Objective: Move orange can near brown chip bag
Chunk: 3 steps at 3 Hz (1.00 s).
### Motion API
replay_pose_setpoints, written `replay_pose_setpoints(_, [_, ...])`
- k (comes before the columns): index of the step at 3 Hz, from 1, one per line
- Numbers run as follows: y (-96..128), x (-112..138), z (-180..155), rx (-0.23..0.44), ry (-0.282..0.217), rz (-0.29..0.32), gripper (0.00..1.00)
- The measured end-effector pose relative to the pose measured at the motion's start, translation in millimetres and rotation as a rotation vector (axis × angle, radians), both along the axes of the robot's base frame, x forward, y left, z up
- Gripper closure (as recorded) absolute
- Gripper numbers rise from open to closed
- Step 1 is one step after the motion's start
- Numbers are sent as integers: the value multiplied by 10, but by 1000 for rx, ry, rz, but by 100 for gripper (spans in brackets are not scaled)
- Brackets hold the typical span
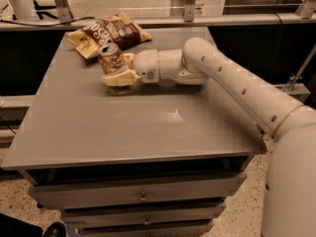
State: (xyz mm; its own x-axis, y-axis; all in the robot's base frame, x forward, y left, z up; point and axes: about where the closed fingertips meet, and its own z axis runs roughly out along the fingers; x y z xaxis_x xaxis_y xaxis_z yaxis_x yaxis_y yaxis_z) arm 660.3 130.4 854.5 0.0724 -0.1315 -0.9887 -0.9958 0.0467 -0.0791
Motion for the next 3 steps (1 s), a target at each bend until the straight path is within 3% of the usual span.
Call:
replay_pose_setpoints(1, [-36,231,-129,-5,18,13,100])
replay_pose_setpoints(3, [-35,233,-35,-6,18,13,100])
